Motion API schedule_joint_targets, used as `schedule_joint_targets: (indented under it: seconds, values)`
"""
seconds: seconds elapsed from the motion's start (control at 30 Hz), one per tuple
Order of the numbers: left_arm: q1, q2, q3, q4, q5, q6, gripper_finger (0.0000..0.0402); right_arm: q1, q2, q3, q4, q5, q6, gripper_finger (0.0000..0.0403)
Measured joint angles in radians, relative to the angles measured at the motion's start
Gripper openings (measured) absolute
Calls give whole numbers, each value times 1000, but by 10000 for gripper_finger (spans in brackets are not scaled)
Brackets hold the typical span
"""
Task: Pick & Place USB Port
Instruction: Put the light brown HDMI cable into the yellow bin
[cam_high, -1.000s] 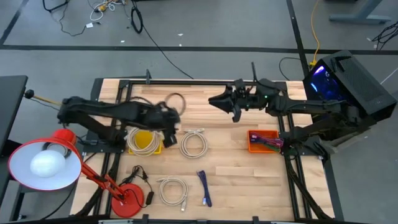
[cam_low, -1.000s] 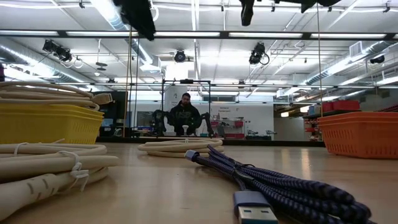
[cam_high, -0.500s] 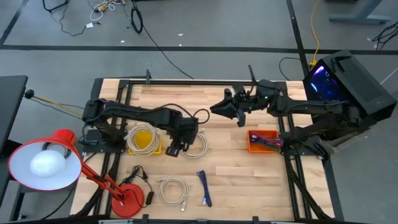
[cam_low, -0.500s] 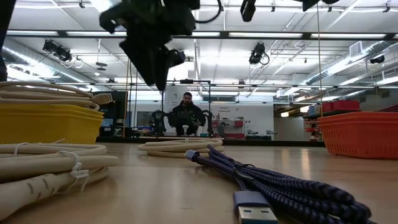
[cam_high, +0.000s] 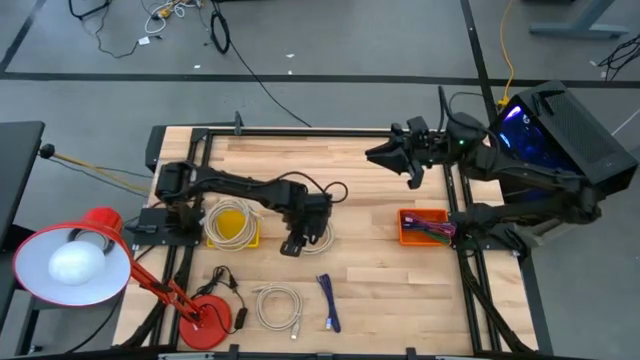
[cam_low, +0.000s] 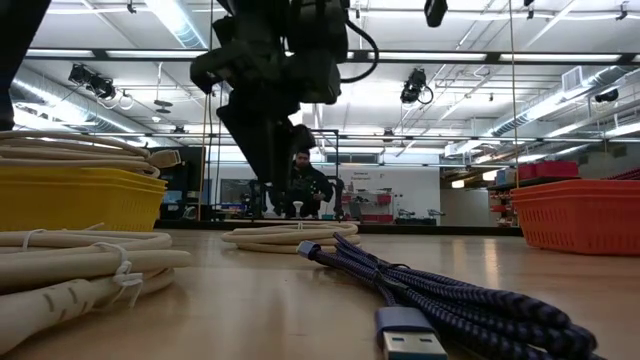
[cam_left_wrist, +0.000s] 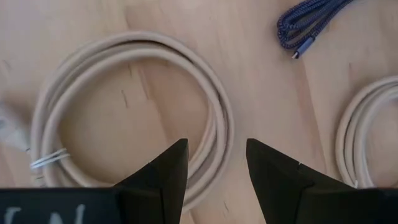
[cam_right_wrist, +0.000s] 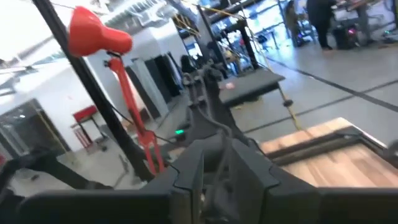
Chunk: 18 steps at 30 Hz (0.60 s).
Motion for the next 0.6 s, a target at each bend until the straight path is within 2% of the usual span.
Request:
schedule_joint_targets:
  seconds: [0.13,0.5,0.6]
  values:
    - [-14,26,0,12,31,0,169,-13,-12,0,-51,0,-22,78]
    - [-32,93,1,48,30,-50,169,-13,-12,0,-50,-1,-30,78]
    - [-31,105,0,66,58,-59,169,-13,-12,0,-46,-1,-30,78]
